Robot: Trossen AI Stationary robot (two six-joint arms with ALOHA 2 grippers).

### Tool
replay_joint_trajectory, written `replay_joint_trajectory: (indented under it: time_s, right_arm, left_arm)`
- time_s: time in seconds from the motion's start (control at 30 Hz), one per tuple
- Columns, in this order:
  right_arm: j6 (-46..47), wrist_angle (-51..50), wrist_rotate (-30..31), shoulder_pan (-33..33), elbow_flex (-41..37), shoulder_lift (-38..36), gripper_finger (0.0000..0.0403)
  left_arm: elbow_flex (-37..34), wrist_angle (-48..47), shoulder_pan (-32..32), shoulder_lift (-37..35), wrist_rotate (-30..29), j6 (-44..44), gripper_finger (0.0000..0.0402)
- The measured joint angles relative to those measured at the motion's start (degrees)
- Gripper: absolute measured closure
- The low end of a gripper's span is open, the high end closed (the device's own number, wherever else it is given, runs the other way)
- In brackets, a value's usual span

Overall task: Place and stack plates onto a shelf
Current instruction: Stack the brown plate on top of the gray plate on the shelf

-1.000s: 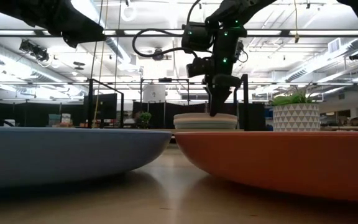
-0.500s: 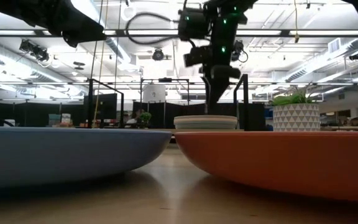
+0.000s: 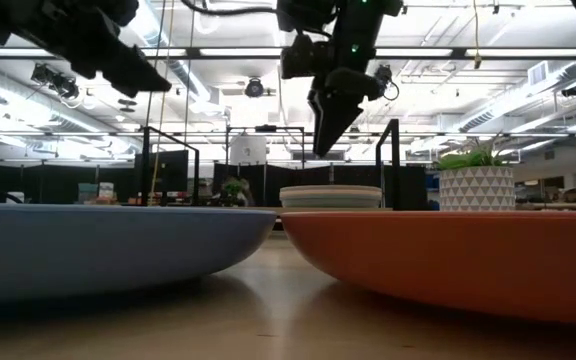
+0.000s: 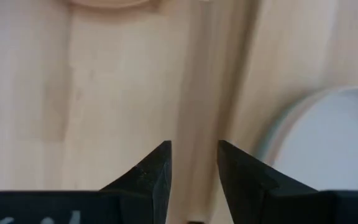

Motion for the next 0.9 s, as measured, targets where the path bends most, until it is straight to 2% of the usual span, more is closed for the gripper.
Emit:
replay_joint_trajectory:
  time_s: [0.17,0.37,0.7,0.9]
  right_arm:
    - [2.1,2.6,0.0,2.9,-3.8,-1.7,0.0273]
    - [4.4,5.2,3.0,7.5,-7.6,-4.0,0.0274]
    - [9.0,12.9,7.4,13.3,-16.6,-9.9,0.0274]
    - [11.3,17.1,12.9,17.6,-22.7,-12.3,0.0274]
  left_arm:
    - [0.0,-2.5,0.0,2.4,4.6,0.0,0.0214]
    - [0.1,-3.2,-0.1,3.3,9.0,-3.6,0.0214]
    - [9.1,-19.8,-2.7,8.8,8.5,-6.9,0.0214]
    - [10.2,-27.7,-4.2,13.7,7.8,-4.1,0.0214]
